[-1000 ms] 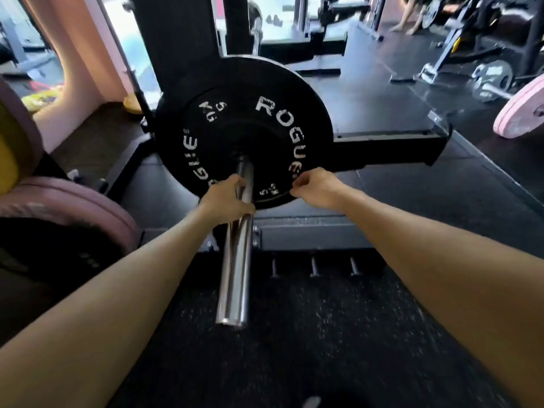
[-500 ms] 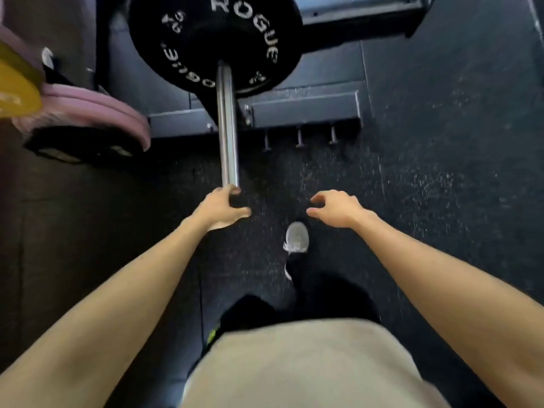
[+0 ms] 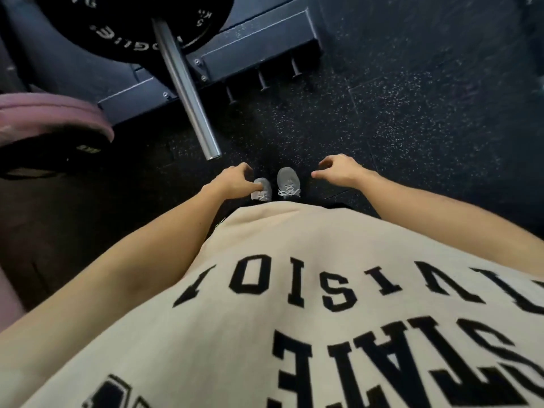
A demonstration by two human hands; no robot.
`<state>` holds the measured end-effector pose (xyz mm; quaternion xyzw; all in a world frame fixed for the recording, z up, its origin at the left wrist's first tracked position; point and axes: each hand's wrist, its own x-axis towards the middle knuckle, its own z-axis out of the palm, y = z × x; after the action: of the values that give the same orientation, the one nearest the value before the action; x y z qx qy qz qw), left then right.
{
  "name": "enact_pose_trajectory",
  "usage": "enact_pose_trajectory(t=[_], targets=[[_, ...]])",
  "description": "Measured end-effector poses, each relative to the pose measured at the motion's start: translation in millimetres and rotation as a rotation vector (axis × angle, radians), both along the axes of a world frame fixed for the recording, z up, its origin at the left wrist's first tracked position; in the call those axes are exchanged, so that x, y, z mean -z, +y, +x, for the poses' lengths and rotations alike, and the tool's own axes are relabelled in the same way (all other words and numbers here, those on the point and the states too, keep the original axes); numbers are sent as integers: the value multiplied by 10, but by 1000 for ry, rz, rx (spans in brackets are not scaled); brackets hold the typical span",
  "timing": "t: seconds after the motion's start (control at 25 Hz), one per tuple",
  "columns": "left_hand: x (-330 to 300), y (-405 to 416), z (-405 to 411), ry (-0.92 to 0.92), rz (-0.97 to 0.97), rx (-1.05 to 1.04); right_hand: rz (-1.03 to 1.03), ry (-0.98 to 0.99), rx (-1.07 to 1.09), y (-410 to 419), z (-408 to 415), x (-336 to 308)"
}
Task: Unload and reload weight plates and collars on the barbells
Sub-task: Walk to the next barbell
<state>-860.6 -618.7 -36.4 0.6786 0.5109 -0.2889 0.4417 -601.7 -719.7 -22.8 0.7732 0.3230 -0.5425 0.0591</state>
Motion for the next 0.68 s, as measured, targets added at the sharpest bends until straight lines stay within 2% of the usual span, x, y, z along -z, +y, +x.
enact_pose_trajectory(t=[0.32, 0.56, 0.68], targets=[[-26, 745, 690, -89, 16, 215, 53, -97, 268, -12, 480, -213], [15, 1160, 1754, -16, 27, 379, 50, -91, 497, -102, 1258, -80], [62, 1271, 2411, 18, 31, 410, 17, -68, 516, -110, 1783, 32]])
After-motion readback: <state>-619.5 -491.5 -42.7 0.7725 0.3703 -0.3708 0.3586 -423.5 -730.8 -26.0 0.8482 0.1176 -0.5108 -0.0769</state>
